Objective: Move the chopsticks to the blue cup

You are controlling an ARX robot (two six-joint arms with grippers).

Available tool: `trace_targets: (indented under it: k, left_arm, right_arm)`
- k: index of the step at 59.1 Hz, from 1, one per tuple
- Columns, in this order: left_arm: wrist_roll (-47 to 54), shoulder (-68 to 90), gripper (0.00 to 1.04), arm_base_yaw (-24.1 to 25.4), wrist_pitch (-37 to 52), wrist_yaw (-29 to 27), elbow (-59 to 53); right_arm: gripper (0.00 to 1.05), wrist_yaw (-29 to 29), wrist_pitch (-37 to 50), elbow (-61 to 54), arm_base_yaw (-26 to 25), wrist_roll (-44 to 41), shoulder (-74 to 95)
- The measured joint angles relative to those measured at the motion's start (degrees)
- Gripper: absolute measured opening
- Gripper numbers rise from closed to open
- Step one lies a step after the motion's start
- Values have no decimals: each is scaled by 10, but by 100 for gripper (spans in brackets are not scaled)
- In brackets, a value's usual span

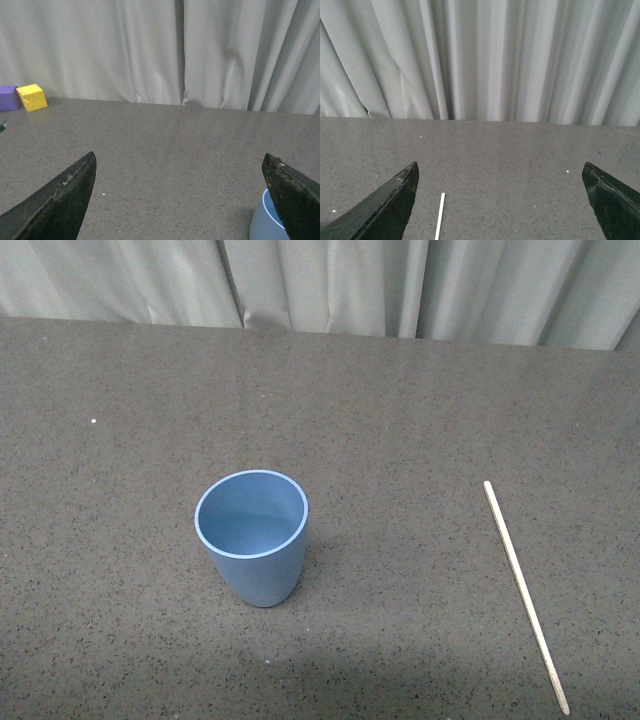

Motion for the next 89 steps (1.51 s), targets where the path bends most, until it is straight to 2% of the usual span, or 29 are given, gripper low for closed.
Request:
trace_targets:
  k: [62,63,65,67,69,71,75,80,89]
  left_arm:
    - [0,0,98,0,0,0,0]
    - [0,0,98,0,0,0,0]
    - [0,0,98,0,0,0,0]
    - [0,0,98,0,0,0,0]
    - [0,0,98,0,0,-1,0]
    - [0,0,98,0,0,-1,0]
    - [0,0,98,0,0,0,0]
    - [0,0,98,0,0,0,0]
    - [0,0,98,0,0,0,0]
  right_arm:
    - [95,0,0,0,0,0,0]
    - [95,3,0,0,0,-2,0]
    - [95,44,10,0,13,-24,7]
    - [95,114,34,0,37,-66,28]
    - [95,150,50,2,48,-94,54]
    - [95,155,64,5,50,-110,89]
    - [95,134,113,19,51,-124,204]
    - [95,99,160,78,65,-96,415]
    - [95,54,128,181,100,-30,680]
